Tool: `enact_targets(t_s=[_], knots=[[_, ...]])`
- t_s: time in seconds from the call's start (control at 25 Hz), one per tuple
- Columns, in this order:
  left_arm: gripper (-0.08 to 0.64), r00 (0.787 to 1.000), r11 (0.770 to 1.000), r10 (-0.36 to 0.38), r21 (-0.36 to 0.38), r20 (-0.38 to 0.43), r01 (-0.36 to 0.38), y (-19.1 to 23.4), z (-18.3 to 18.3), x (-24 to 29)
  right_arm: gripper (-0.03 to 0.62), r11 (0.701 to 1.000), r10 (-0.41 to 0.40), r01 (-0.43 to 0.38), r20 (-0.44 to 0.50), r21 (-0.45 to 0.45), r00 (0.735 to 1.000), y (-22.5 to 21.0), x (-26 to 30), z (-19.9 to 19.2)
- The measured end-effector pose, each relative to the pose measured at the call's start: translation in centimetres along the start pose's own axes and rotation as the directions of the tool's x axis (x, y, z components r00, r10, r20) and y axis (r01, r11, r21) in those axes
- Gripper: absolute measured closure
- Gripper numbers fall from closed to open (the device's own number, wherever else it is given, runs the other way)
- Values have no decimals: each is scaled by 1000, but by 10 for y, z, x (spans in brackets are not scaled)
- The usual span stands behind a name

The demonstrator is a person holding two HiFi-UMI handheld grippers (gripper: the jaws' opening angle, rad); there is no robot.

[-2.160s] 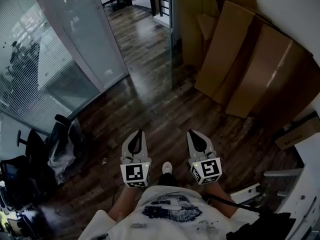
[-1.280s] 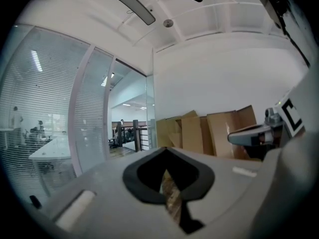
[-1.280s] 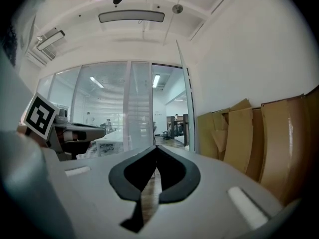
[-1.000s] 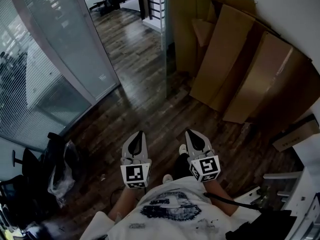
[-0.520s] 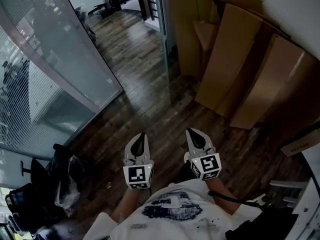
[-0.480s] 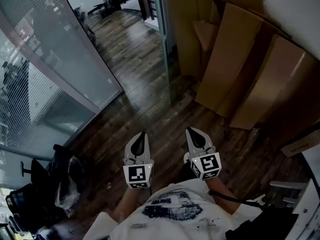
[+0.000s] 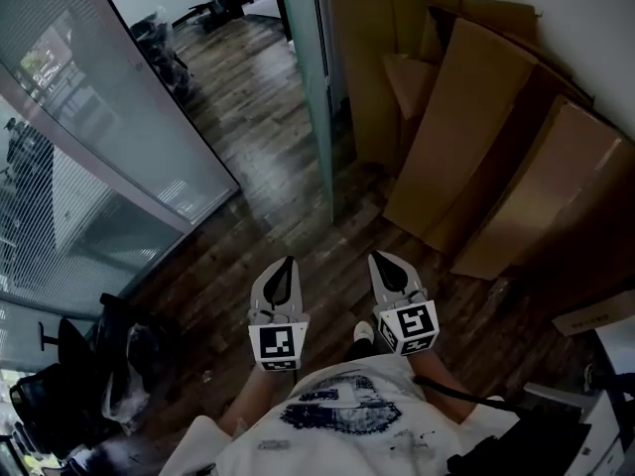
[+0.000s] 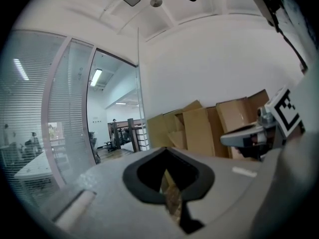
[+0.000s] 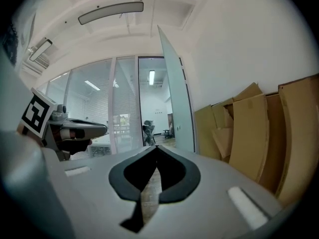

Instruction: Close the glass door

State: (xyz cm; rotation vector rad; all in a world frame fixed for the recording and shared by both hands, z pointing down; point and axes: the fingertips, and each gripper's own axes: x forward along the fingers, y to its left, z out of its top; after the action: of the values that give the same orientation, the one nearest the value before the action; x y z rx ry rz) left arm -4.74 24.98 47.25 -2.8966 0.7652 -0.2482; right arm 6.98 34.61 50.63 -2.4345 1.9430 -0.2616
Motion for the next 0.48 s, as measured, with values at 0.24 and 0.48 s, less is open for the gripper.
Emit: enact_targets(t_s=[0.24,0.48], knots=[[557,999,999,49,11,5,-49,5,9,35,584,999,46,-46,6,-8,999,-28,26,9],[557,994,995,103,-8,-26,-103,18,3,53,584,996,85,-85,-19,2,996,-40,51,5]])
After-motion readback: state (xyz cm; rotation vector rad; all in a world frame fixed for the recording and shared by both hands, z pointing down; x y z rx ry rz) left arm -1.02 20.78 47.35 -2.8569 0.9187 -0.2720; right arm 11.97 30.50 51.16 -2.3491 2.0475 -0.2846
